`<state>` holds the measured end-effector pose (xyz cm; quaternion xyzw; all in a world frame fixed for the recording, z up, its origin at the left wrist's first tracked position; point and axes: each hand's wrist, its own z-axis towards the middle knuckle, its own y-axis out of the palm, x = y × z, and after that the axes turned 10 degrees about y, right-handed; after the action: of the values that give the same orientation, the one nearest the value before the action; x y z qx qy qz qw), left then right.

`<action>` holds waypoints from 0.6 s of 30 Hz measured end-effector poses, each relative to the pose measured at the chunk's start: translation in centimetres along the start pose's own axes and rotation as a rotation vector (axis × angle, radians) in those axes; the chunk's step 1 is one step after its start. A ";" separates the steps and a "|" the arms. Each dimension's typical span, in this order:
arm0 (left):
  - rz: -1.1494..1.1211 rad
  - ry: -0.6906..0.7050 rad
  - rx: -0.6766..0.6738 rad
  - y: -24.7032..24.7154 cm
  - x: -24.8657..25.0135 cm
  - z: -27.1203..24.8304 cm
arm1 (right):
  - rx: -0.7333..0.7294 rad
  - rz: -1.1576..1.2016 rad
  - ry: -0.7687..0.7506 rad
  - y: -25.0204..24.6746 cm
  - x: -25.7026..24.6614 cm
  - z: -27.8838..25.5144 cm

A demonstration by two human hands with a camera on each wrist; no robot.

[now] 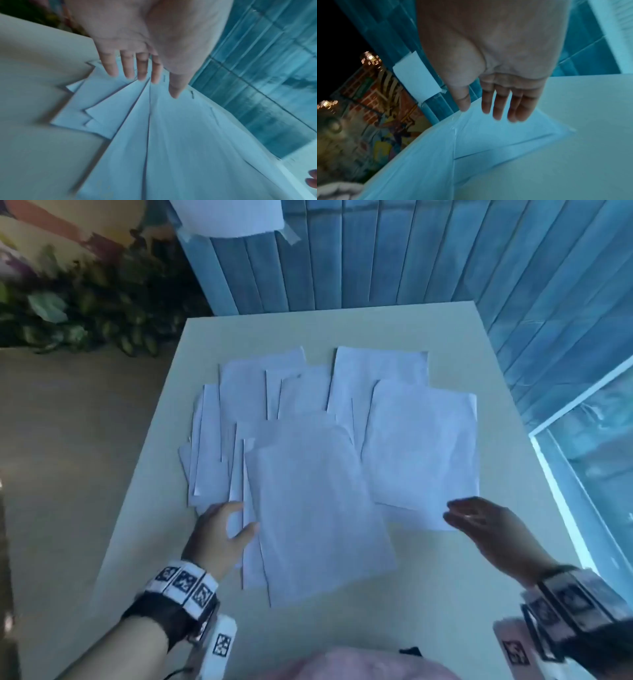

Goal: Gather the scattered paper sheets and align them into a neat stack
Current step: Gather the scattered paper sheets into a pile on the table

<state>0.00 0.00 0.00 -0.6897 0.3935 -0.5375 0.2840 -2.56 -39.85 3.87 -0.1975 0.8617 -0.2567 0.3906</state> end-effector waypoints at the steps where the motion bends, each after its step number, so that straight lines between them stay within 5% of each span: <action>1: 0.050 -0.043 0.039 0.2 -0.3 1.6 | 0.063 -0.031 -0.037 0.6 -0.8 2.1; 4: 0.086 -0.352 0.031 0.6 0.6 4.5 | 0.186 -0.191 -0.072 1.9 -3.7 6.8; 7: 0.073 -0.494 0.007 1.7 1.5 5.7 | 0.190 -0.338 0.036 3.8 -4.4 10.4; 18: 0.106 -0.374 0.060 2.8 4.1 8.6 | 0.073 -0.487 -0.199 8.7 -7.4 9.2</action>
<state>8.12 -5.26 -2.44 -0.7471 0.3532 -0.3958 0.4005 7.88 -31.63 -2.25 -0.4091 0.7363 -0.3531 0.4072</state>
